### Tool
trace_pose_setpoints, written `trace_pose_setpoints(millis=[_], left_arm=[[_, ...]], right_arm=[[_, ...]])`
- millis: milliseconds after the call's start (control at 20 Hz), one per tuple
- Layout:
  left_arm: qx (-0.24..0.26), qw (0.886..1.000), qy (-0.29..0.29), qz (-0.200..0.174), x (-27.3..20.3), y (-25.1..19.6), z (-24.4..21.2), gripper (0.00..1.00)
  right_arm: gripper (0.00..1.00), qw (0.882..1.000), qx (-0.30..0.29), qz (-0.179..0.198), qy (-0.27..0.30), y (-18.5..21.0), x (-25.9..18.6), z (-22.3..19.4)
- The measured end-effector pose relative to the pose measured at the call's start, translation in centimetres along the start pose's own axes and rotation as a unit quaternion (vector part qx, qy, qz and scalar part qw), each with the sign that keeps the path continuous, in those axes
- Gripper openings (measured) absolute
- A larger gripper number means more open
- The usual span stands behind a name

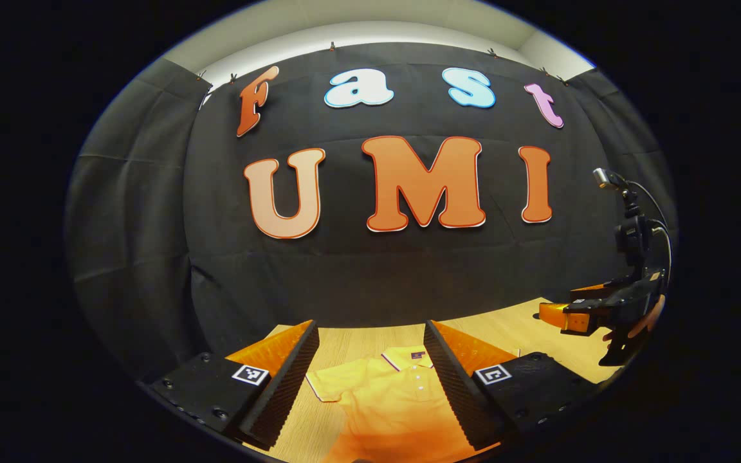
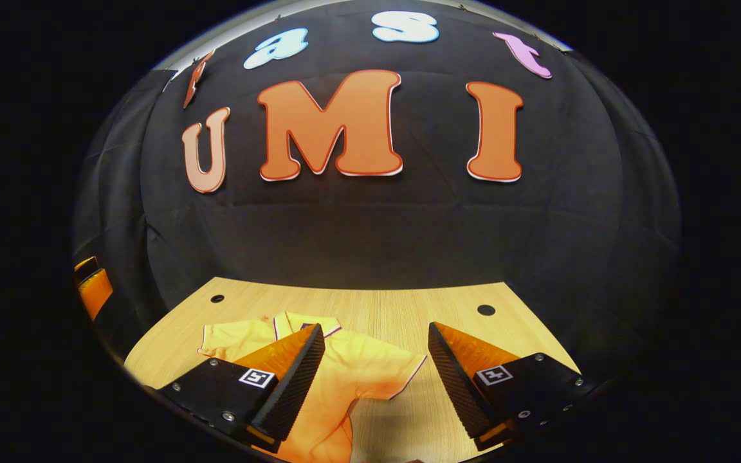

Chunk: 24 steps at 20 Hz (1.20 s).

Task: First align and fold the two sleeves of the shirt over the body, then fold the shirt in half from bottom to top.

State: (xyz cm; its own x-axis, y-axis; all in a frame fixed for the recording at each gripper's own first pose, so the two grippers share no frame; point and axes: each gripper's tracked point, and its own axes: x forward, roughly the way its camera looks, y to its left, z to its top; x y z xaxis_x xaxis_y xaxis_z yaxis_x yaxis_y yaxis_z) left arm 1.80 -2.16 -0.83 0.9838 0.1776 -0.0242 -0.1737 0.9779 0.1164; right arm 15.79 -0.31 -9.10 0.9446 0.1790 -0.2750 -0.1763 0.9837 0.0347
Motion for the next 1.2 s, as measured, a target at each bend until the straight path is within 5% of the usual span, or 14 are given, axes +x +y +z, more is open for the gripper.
trace_pose_setpoints(millis=[600,1200], left_arm=[[0.004,0.996,0.059,0.061,-1.9,2.0,-3.8,0.99],[-0.031,0.987,0.125,0.092,-3.4,2.0,-7.3,1.00]], right_arm=[[0.98,0.992,0.016,0.004,0.127,-1.2,7.0,-5.5],[0.92,0.950,0.060,-0.016,0.305,-4.0,11.8,-13.8]])
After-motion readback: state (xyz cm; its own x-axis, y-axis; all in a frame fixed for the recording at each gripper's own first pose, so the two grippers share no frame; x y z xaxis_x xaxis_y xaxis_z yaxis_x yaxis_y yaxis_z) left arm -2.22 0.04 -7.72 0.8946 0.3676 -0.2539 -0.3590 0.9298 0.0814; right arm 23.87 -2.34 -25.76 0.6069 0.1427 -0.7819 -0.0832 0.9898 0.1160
